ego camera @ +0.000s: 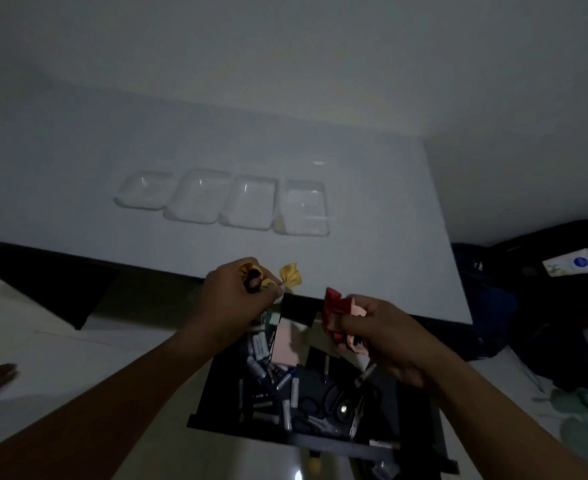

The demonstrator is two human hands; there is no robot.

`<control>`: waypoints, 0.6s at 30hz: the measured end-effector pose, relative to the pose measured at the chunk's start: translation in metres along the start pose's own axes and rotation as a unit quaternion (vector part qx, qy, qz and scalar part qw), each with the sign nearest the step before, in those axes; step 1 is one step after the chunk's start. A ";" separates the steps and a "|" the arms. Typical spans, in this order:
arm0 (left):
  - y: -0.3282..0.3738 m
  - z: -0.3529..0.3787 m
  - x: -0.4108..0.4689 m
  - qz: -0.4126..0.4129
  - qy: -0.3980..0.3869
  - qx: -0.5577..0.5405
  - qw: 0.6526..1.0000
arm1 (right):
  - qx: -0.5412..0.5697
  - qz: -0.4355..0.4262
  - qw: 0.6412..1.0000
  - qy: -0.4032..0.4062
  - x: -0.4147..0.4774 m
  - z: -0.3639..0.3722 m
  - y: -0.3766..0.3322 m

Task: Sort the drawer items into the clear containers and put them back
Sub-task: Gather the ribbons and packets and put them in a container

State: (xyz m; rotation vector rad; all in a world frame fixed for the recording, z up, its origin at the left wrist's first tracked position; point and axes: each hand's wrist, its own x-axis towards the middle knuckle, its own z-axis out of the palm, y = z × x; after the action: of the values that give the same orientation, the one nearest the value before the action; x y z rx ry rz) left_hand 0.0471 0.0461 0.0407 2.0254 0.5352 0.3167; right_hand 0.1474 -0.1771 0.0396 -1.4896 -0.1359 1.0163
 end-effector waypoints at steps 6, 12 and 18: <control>0.055 -0.006 0.079 -0.009 0.079 0.010 0.997 | -0.092 -0.081 0.989 0.081 0.048 0.000 -0.100; 0.074 0.015 0.172 -0.014 0.066 0.026 0.997 | -0.184 -0.115 0.954 0.209 0.131 0.004 -0.144; 0.063 0.032 0.219 -0.053 0.009 0.063 0.997 | -0.232 -0.062 0.933 0.267 0.176 0.015 -0.159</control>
State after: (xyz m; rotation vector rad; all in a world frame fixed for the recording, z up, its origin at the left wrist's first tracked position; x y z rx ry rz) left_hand 0.2665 0.1041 0.0807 2.1081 0.6859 0.2439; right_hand 0.3185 -0.0199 0.0902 -2.1122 -0.0812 0.4597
